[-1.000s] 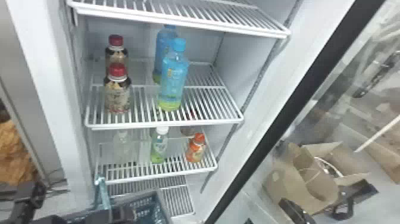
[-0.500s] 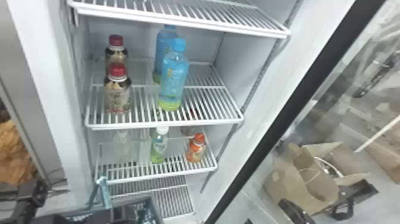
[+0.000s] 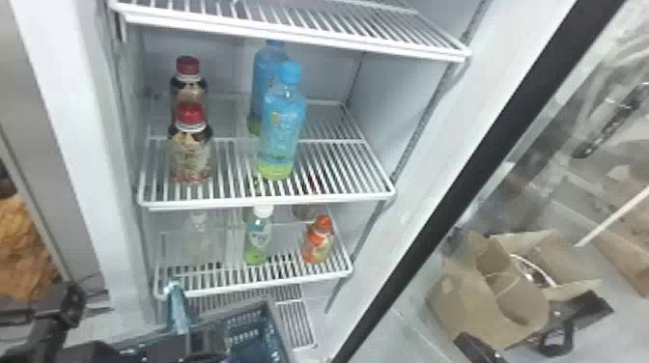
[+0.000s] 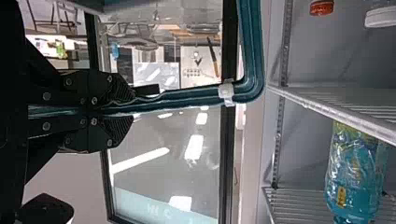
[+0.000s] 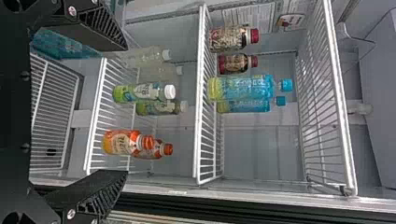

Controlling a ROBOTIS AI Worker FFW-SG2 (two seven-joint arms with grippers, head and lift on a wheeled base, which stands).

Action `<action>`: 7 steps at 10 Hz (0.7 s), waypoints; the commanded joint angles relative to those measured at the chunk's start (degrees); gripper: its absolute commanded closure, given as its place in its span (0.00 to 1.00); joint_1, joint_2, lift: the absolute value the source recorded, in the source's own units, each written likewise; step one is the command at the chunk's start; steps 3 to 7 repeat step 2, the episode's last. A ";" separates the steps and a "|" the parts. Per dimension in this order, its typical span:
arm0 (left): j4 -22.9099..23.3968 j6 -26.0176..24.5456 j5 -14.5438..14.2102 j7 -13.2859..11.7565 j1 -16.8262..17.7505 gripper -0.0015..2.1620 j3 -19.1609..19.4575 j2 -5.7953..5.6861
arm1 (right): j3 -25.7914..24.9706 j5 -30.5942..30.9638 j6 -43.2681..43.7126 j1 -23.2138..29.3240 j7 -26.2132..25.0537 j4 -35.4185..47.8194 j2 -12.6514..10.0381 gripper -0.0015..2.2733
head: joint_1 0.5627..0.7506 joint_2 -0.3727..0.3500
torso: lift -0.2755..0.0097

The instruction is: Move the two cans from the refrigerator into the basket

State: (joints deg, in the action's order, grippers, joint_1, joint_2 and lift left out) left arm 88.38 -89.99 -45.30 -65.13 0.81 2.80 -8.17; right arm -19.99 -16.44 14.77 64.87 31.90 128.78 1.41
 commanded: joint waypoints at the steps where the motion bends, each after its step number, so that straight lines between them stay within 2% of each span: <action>1: 0.00 0.13 -0.40 0.00 0.18 0.55 -0.40 0.00 | 0.00 -0.01 0.00 0.10 0.01 -0.04 -0.01 0.05 | 0.70 0.03 | 0.88; 7: 0.00 0.28 -0.40 0.00 0.32 0.55 -0.51 0.09 | 0.00 -0.13 0.00 0.10 0.01 -0.04 -0.01 0.05 | 0.70 0.03 | 0.88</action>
